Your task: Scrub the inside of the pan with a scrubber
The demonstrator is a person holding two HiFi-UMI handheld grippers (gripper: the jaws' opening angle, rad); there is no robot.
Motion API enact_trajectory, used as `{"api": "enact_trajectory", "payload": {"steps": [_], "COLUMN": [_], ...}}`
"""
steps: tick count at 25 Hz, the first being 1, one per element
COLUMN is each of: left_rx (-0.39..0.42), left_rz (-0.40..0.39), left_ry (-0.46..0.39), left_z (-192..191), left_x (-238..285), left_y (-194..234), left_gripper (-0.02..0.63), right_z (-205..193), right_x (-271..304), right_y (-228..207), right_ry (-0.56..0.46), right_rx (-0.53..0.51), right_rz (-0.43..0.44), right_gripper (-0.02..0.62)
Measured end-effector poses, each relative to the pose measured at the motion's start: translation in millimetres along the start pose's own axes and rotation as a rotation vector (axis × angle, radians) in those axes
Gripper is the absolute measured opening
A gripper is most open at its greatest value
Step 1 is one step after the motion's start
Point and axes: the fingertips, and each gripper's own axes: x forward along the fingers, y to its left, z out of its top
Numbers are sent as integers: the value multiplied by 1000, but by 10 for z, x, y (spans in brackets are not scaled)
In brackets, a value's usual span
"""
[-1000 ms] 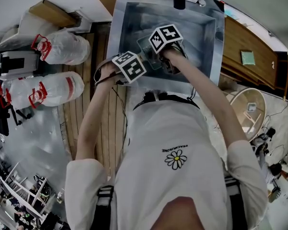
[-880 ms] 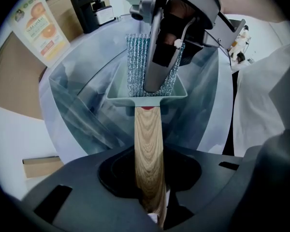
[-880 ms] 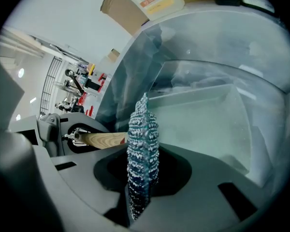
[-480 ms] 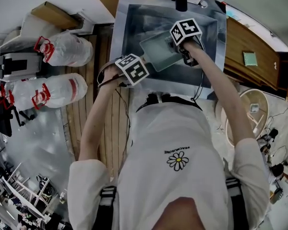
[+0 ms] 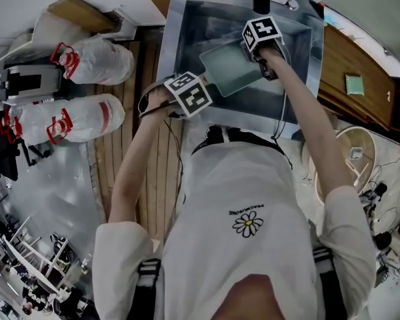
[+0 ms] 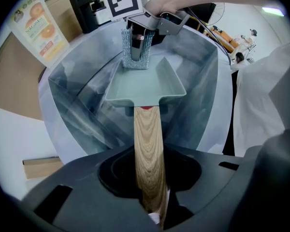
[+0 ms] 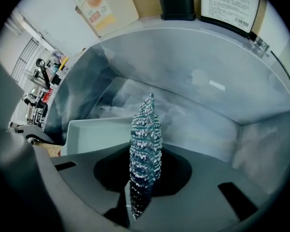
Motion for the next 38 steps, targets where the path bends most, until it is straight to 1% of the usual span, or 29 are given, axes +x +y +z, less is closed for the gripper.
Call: {"api": "enact_trajectory", "payload": {"steps": [7,11,16,22,26,31,34,38], "left_rx": [0,0,1,-1,0,-3,-2,-2], "left_rz": [2,2,1,1,3,8,8,9], "left_ry": [0,2,2,-7,-9,-10,-12,-16], "left_z": [3,-1,-6,0,-3,2,3,-1], "left_x": [-9,-4,2,-3,-2,3,-3,-5], "left_y": [-3,0,-7,5,2,9,11,9], "left_gripper": [112,112,112,112,112,112,112,112], "right_z": [28,35,21,12,-13,-39,-53,-77], "right_x": [26,40,51,44,19,-19,-46,-67], "right_y": [16,66,136,351,604,1039,1298,1529], "right_ry": [7,18,22,37,40,44,47,49], "right_rx": [-29,-63,-70,-165,-184,-248,-250,-257], "right_rz": [-8,10,25,20,77,163,222,273], "right_gripper": [60,60,60,60,60,60,60,60]}}
